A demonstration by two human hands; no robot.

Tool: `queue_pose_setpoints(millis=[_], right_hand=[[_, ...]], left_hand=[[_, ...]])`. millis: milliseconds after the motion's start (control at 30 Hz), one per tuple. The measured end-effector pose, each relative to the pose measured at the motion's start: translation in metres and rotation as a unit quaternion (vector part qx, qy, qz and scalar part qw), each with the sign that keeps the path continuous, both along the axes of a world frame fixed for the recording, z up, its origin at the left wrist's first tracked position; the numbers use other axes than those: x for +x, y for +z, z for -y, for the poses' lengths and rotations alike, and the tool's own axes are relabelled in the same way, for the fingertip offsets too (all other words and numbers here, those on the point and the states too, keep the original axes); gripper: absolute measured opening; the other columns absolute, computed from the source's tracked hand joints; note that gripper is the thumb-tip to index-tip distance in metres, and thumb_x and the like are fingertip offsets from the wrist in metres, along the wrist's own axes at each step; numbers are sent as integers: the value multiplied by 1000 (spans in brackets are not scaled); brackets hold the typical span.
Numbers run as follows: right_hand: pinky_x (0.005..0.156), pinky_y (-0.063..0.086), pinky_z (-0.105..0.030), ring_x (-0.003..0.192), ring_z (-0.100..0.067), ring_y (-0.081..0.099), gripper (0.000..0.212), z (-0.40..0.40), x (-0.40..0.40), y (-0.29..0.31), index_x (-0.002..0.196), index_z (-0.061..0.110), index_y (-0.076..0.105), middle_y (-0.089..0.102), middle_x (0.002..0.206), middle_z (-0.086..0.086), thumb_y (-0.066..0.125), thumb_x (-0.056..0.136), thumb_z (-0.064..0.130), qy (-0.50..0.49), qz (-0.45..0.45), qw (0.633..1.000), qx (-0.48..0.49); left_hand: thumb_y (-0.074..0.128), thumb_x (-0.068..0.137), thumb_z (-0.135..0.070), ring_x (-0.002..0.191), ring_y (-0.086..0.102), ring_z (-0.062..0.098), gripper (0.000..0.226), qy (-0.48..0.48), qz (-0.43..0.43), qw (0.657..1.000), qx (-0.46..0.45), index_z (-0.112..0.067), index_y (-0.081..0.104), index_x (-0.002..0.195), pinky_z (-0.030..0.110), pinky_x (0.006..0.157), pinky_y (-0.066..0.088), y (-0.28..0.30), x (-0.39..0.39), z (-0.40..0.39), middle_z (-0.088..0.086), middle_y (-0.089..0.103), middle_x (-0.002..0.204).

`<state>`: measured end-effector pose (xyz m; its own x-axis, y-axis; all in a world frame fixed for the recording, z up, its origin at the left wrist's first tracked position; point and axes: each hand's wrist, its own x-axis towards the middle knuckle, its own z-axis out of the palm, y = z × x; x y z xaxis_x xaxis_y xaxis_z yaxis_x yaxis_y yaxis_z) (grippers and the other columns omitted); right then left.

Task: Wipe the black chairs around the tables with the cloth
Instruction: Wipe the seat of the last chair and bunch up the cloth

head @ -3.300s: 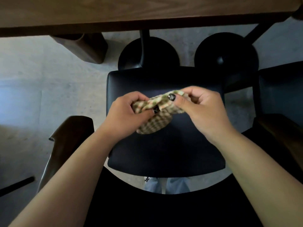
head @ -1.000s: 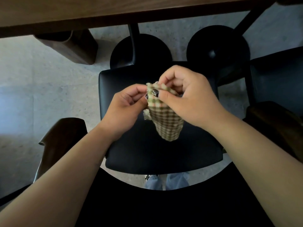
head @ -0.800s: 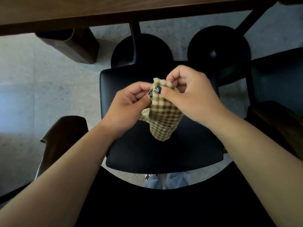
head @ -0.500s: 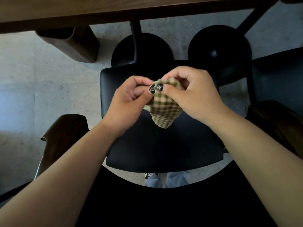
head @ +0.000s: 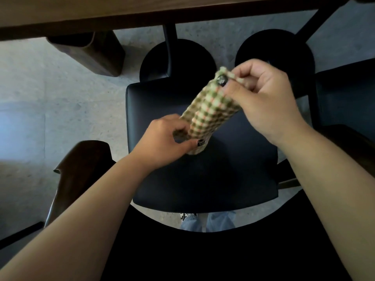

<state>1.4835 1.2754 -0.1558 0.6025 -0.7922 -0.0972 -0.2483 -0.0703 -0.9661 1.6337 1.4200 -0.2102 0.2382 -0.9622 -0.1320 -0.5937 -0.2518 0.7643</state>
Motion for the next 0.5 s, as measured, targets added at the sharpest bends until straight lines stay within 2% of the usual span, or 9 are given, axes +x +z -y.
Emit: queue_pose_setpoints(millis=[67, 100, 233, 267, 333, 433, 500], right_hand=[[66, 48, -30, 73, -12, 58, 6, 10, -5, -2, 81, 27, 55, 62, 78, -19, 60, 83, 28, -17, -24, 1000, -2], [66, 45, -34, 74, -16, 54, 7, 16, -8, -2, 80, 27, 53, 56, 79, -20, 58, 83, 30, -25, -37, 999, -2], [60, 39, -28, 63, -9, 47, 11, 37, -21, -7, 70, 26, 52, 49, 59, 2, 61, 76, 27, -47, -90, 995, -5], [60, 41, -28, 62, -10, 49, 11, 40, -24, -8, 68, 24, 54, 54, 58, 2, 63, 73, 26, -47, -100, 994, -6], [65, 48, -34, 66, -16, 57, 11, 43, -29, -11, 68, 20, 58, 66, 68, -9, 68, 68, 25, -36, -115, 993, -9], [78, 54, -38, 74, -16, 65, 10, 47, -35, -19, 68, 24, 64, 71, 75, -8, 74, 67, 24, -7, -124, 992, 24], [82, 52, -40, 77, -15, 65, 8, 49, -36, -31, 70, 24, 64, 71, 76, -5, 73, 71, 24, -5, -117, 989, 89]], left_hand=[[83, 74, -24, 70, 57, 18, 24, -3, 25, 999, 27, -8, 65, 70, 28, 63, 43, -5, 2, -3, 1, 59, 74], [82, 74, -23, 69, 56, 17, 26, 0, 24, 999, 36, -11, 61, 68, 27, 63, 42, -7, 3, -4, -2, 57, 72], [82, 74, -22, 71, 58, 8, 23, 89, -19, 995, 51, -27, 61, 66, 20, 67, 44, -6, 15, -1, -11, 61, 74], [82, 74, -21, 67, 56, 2, 26, 122, -25, 991, 50, -31, 60, 64, 15, 63, 42, -5, 20, 0, -12, 61, 72], [82, 73, -19, 56, 51, -3, 29, 171, -21, 984, 43, -32, 59, 62, 8, 55, 37, -4, 28, 1, -14, 57, 64], [82, 75, -18, 49, 43, -1, 30, 200, -32, 979, 38, -28, 56, 62, 13, 52, 37, -1, 35, 0, -11, 50, 58], [79, 77, -21, 51, 42, 3, 28, 231, -116, 966, 21, -24, 57, 60, 19, 51, 36, 3, 38, 2, -8, 47, 53]])
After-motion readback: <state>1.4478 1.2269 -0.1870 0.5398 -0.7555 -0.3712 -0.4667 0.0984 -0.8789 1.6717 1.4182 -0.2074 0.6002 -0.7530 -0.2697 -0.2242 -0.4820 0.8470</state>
